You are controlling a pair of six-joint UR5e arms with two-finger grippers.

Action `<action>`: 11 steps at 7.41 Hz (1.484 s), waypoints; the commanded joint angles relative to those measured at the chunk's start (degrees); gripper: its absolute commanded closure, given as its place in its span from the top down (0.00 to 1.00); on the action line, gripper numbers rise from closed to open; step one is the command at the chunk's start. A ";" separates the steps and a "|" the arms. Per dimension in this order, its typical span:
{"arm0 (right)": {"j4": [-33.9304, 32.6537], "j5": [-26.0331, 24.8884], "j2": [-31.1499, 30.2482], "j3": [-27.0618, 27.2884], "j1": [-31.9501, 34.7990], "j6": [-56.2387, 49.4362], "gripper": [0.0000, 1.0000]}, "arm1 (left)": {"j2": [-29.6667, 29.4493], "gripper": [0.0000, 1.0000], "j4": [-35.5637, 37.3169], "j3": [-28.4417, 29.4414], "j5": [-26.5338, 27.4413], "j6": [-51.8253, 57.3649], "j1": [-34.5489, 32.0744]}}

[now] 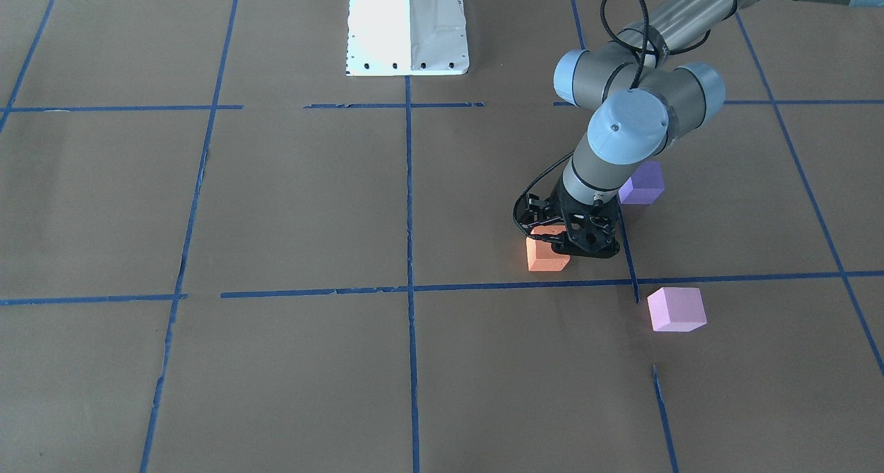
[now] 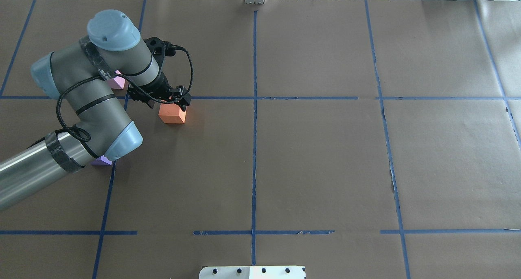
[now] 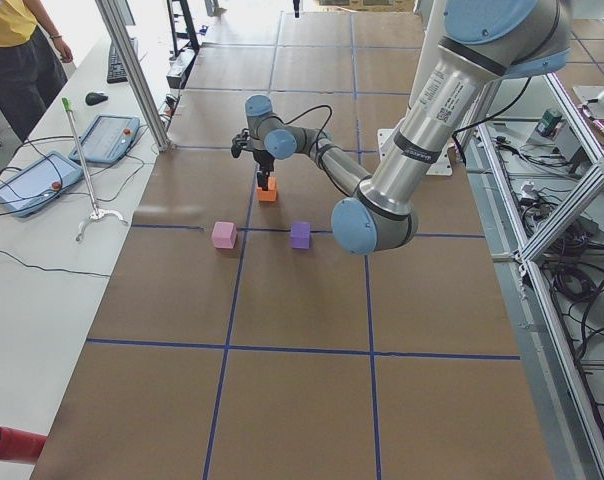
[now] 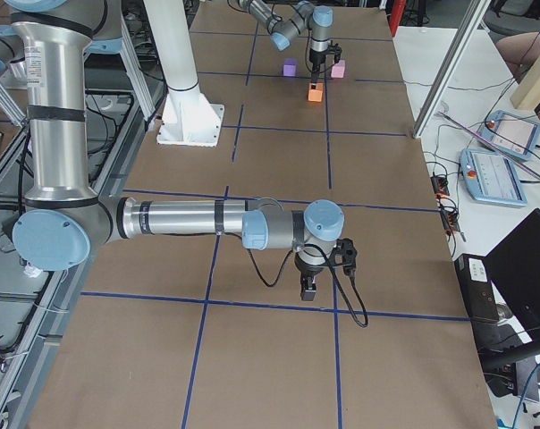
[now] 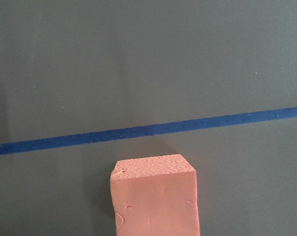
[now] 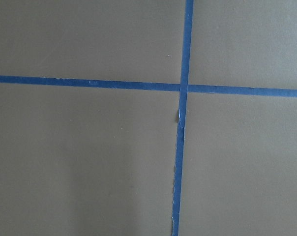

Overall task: Arrange blocks in a line
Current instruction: 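Lower the left gripper and grasp the orange cube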

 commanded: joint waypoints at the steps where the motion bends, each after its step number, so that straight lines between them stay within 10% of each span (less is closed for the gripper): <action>1: 0.05 -0.01 0.00 0.00 0.00 0.00 1.00 | -0.12 1.00 -3.10 2.24 0.47 -0.14 0.01; 9: 0.05 0.08 0.00 0.00 0.00 0.00 1.00 | -0.38 0.92 -8.83 6.82 0.55 -0.58 1.33; 11: 0.05 -0.01 0.00 0.00 0.00 0.00 1.00 | -0.38 0.68 -9.27 7.08 0.55 -0.58 1.51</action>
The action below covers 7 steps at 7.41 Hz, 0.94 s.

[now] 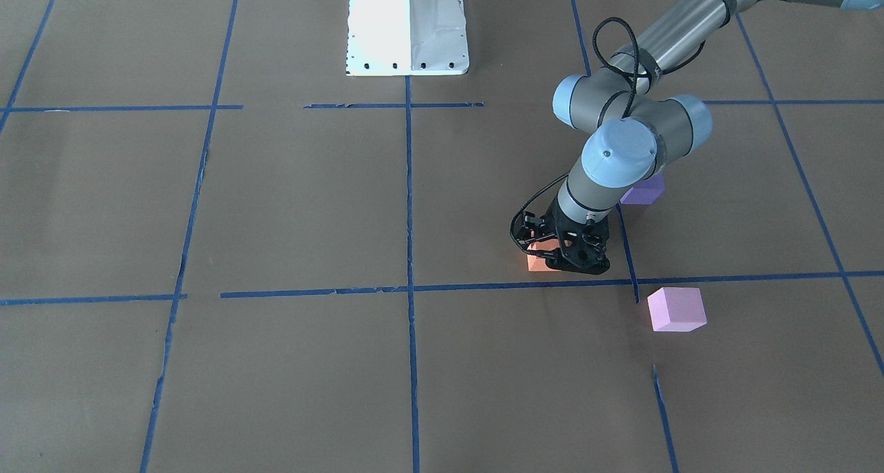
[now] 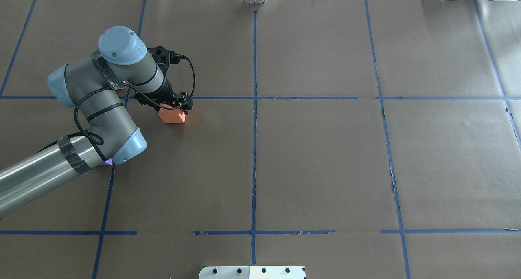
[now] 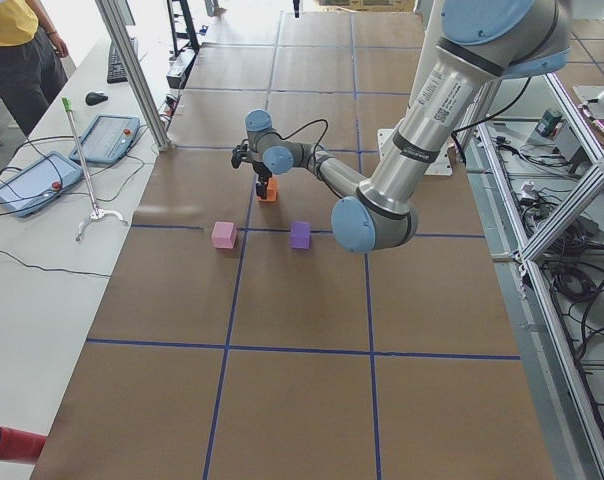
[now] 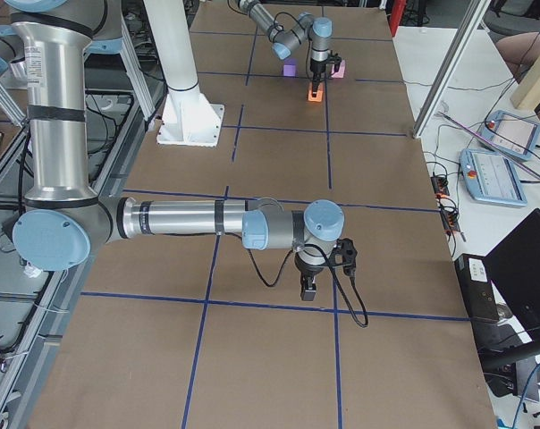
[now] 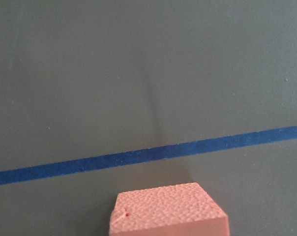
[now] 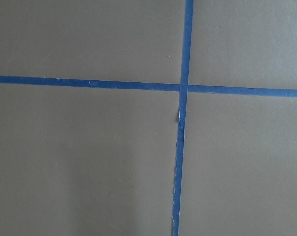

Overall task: Arrange blocks in a line
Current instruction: 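Lower the left gripper and grasp the orange cube, then lift the orange cube and carry it toward the pink cube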

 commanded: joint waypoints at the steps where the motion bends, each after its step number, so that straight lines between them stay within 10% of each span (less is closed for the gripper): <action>1: -0.08 -0.02 0.00 0.00 0.00 -0.01 1.00 | 0.07 0.54 -0.32 0.21 0.00 0.00 0.07; 4: 0.01 -0.02 0.00 0.00 0.00 -0.01 1.00 | 0.42 0.32 1.16 -4.95 0.00 0.00 -1.93; 7: 0.01 -0.02 0.00 0.00 0.00 -0.01 1.00 | 4.35 0.34 7.85 -10.51 -0.53 3.40 -10.27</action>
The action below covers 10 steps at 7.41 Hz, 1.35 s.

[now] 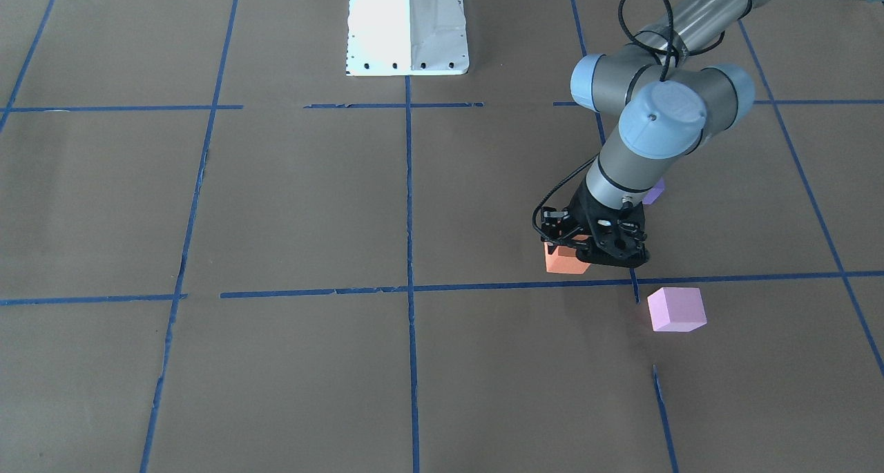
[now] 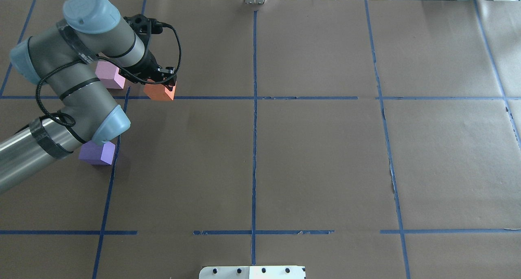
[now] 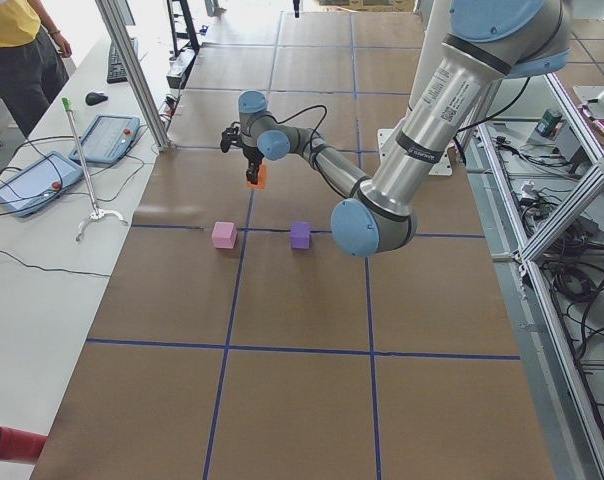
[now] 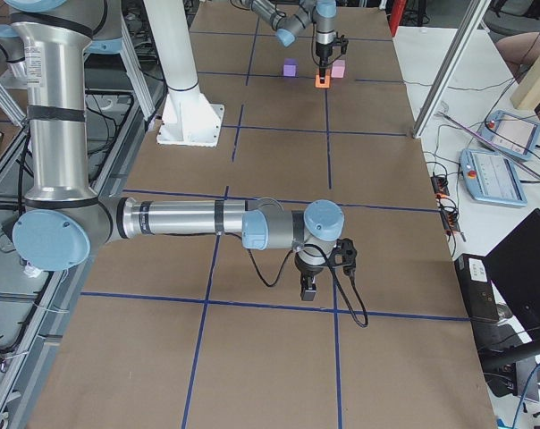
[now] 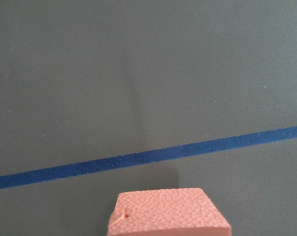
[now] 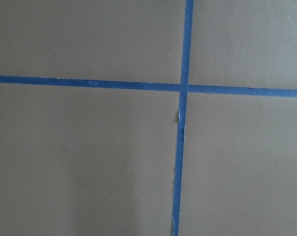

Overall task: Arrange blocks in a line
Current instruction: 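Lift the orange cube and carry it toward the pink cube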

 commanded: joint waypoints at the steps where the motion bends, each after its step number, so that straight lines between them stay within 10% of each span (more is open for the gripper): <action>1: 0.00 0.00 0.00 0.00 0.00 0.00 1.00 | 6.43 0.35 1.21 -2.18 -0.44 9.65 -6.48; 10: -0.09 0.00 0.00 0.00 0.00 0.00 1.00 | 11.92 0.35 -0.99 4.49 -8.44 10.61 -7.56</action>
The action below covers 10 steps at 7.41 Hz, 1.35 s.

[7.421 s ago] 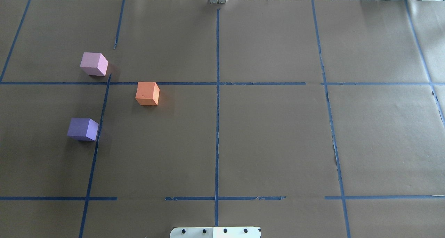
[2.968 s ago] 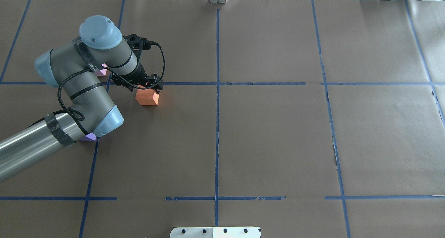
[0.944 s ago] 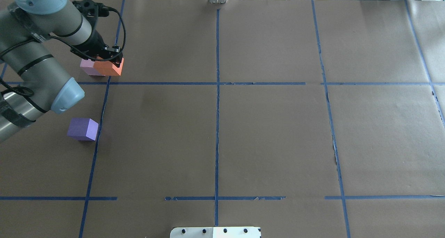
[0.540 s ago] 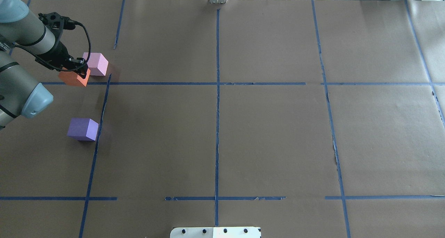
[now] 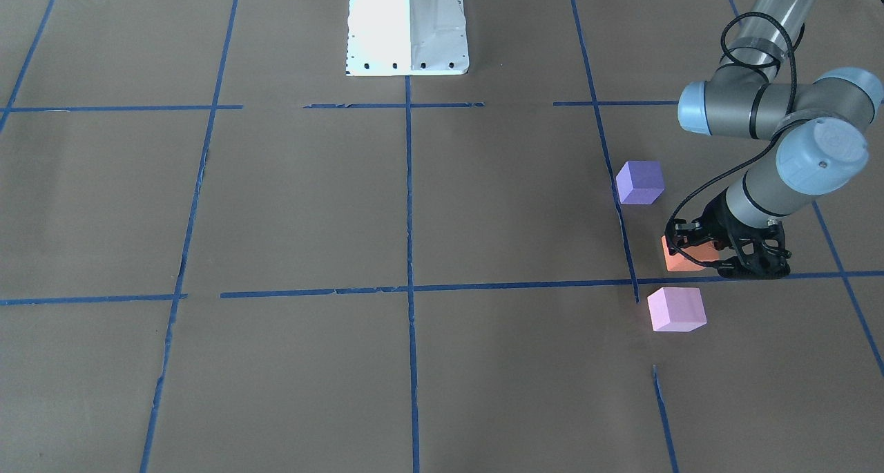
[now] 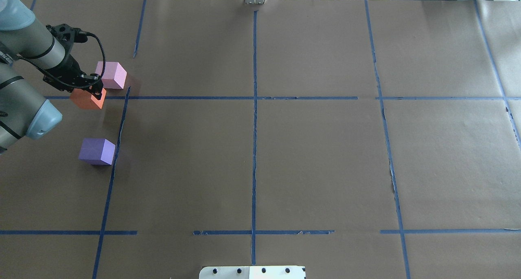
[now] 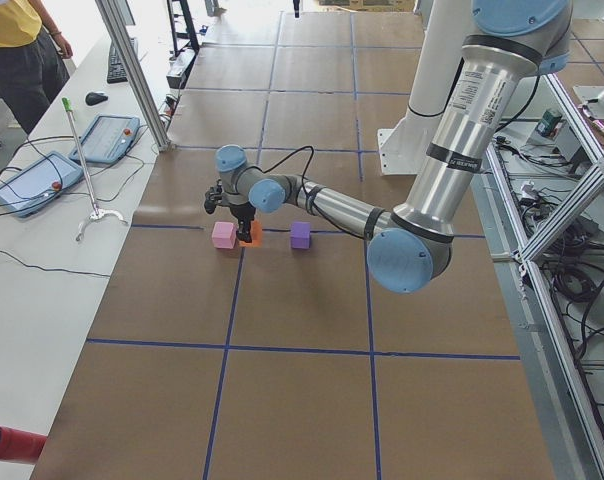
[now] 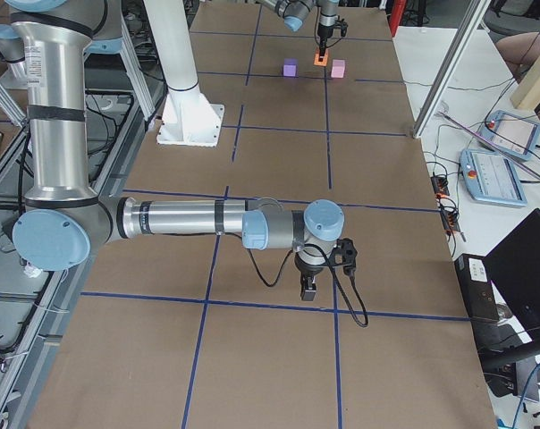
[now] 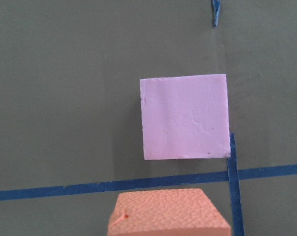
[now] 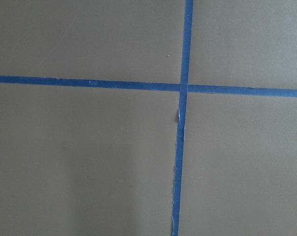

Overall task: Arrange blocks in a line
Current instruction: 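Lower the orange cube between the pink and purple cubes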

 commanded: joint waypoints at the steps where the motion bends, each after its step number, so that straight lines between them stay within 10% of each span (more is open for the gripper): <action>1: -0.03 0.00 0.00 0.00 0.00 0.00 1.00 | 0.16 0.35 -0.21 0.61 -1.05 -0.59 0.20; 10: 0.05 0.00 0.00 0.00 0.00 0.00 1.00 | 2.53 0.36 -7.76 1.41 -0.87 -7.10 4.43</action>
